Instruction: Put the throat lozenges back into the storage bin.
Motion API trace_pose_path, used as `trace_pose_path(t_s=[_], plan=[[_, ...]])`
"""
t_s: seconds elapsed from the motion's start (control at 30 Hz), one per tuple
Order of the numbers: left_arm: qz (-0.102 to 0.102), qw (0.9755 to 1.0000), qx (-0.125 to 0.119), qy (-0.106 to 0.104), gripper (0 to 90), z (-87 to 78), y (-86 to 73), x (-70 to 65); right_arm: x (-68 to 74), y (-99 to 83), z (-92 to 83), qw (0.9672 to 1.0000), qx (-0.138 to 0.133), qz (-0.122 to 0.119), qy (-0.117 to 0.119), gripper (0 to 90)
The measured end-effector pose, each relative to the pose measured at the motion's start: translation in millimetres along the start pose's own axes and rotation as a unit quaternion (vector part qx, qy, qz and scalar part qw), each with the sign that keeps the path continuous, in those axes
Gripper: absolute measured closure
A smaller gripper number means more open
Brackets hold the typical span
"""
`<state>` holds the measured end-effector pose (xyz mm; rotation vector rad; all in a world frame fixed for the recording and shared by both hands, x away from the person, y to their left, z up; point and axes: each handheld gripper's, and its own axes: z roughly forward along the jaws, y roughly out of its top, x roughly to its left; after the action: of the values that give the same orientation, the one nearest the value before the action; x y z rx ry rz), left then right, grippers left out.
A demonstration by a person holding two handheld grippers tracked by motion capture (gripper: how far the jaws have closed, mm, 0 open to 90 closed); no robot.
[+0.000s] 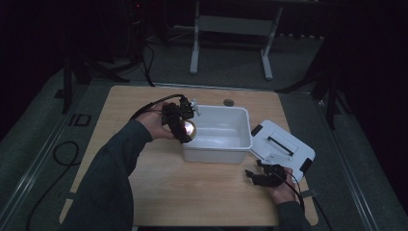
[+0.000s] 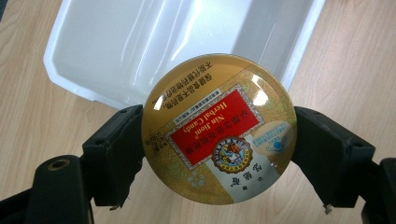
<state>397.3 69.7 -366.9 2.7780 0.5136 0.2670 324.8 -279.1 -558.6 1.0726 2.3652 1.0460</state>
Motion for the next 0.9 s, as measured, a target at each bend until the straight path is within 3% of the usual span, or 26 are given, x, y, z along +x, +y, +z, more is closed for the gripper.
trace_pose_path(t_s=[0.9], plan=[[0.013, 0.9998, 0.017, -0.001, 20.7, 10.8, 19.0, -3.8, 0.0, 0.0, -0.1, 1.0, 0.001, -0.001, 0.001, 32.3]])
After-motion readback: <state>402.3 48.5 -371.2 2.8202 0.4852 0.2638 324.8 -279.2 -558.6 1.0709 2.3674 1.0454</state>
